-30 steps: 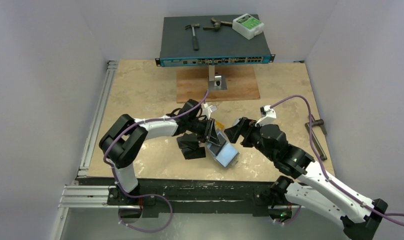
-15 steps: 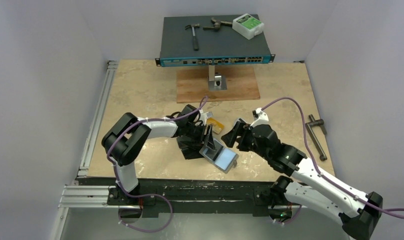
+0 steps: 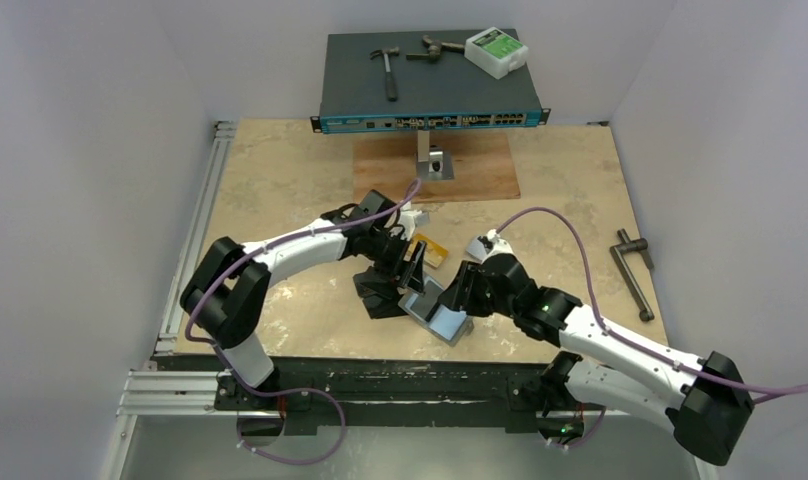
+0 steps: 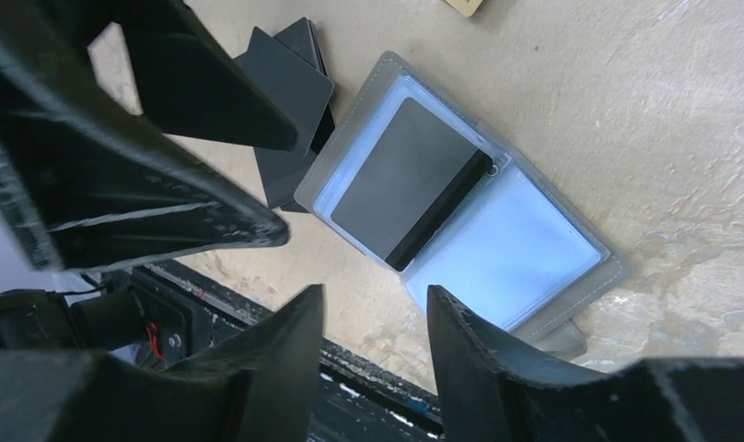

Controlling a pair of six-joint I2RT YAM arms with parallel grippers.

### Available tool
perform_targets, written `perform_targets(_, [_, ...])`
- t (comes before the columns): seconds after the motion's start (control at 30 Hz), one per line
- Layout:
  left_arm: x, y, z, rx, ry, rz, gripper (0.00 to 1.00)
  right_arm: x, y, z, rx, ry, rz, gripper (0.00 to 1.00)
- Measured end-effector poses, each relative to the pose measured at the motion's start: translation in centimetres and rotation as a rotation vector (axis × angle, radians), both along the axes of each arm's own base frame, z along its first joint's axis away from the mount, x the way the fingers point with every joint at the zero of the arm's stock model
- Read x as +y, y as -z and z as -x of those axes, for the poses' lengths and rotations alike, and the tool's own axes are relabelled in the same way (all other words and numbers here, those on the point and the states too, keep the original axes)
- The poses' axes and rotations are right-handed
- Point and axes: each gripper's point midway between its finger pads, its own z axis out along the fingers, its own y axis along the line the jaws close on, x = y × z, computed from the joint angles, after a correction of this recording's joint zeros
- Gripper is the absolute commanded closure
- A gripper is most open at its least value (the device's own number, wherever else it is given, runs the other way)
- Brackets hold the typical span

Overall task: Put the credit cards into the card holder
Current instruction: Insert the credit card into the card holder.

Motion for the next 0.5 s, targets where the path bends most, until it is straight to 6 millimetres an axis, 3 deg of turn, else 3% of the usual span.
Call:
perform_targets(0.27, [0.8, -3.1, -0.1, -0.178, 0.287, 0.027, 0.36, 0.7, 2.1, 0.0, 0.066, -0.019, 0.044, 0.75])
perform_targets(0.5, [3.2, -0.9, -0.6, -0.42, 0.565, -0.027, 0.44, 1.3, 3.1, -0.1, 0.112, -0.033, 0.072, 0.82])
